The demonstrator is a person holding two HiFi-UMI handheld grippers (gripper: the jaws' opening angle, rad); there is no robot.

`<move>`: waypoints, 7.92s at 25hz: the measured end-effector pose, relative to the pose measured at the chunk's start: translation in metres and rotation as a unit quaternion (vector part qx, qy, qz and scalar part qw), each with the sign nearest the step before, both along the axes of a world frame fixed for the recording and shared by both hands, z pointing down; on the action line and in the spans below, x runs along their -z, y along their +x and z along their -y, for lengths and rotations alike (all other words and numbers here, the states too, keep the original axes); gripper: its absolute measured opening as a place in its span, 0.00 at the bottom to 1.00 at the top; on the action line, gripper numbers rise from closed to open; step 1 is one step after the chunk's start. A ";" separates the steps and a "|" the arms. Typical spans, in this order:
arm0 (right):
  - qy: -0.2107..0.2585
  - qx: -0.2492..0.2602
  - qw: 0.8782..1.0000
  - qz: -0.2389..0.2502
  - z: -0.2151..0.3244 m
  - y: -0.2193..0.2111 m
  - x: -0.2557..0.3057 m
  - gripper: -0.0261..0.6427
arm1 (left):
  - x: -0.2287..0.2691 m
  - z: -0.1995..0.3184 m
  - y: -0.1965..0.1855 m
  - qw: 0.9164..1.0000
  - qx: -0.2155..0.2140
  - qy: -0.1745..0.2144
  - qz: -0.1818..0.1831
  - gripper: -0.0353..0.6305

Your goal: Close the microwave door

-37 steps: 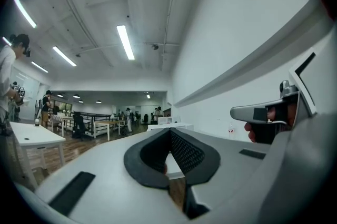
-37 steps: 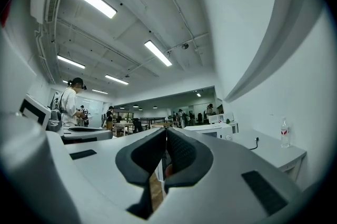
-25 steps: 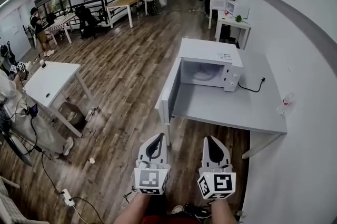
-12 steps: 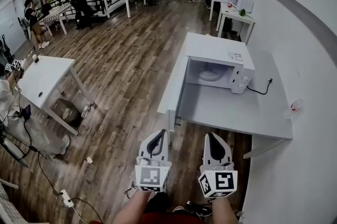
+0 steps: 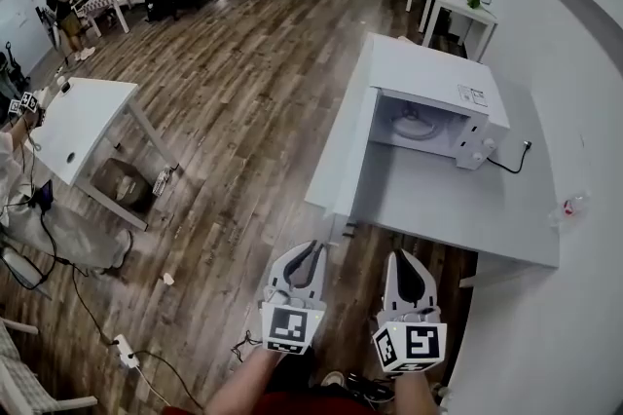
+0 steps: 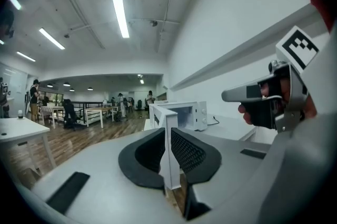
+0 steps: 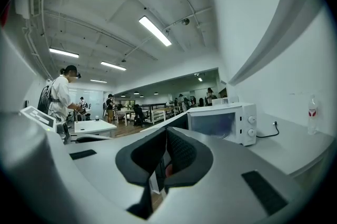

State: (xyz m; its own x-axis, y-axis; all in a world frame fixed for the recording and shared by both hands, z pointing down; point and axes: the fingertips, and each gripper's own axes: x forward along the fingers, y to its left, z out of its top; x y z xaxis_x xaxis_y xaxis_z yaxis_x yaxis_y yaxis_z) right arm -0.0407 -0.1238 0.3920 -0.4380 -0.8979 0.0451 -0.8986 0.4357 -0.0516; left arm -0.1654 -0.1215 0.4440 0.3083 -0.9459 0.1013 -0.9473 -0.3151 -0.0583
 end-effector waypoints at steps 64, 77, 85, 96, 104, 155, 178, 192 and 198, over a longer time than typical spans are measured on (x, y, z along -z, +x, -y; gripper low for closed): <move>-0.073 -0.097 0.992 -0.024 0.086 0.043 -0.071 0.08 | -0.082 0.081 0.093 0.945 -0.325 -0.035 0.017 0.31; -0.080 -0.090 0.993 -0.017 0.104 0.134 -0.065 0.08 | -0.079 0.099 0.173 0.956 -0.290 -0.048 0.019 0.28; -0.081 -0.058 0.995 -0.016 0.123 0.173 -0.065 0.08 | -0.078 0.116 0.207 0.969 -0.238 -0.058 0.020 0.28; -0.054 -0.023 0.998 -0.029 0.136 0.250 -0.059 0.08 | -0.080 0.149 0.254 0.988 -0.142 -0.064 0.016 0.28; -0.048 -0.043 0.998 -0.020 0.145 0.293 -0.061 0.08 | -0.080 0.174 0.281 0.992 -0.108 -0.062 0.009 0.28; -0.074 -0.043 0.996 -0.037 0.349 0.346 -0.084 0.08 | -0.072 0.364 0.378 0.995 -0.100 -0.005 -0.017 0.25; -0.074 -0.048 0.996 -0.032 0.390 0.352 -0.072 0.08 | -0.076 0.395 0.382 0.996 -0.084 -0.012 -0.018 0.25; -0.034 0.004 0.999 -0.018 0.376 0.360 -0.022 0.08 | -0.021 0.366 0.374 1.000 0.002 -0.005 -0.011 0.25; 0.011 0.034 0.999 -0.010 0.368 0.364 0.019 0.08 | 0.040 0.360 0.371 0.999 0.045 0.025 -0.007 0.24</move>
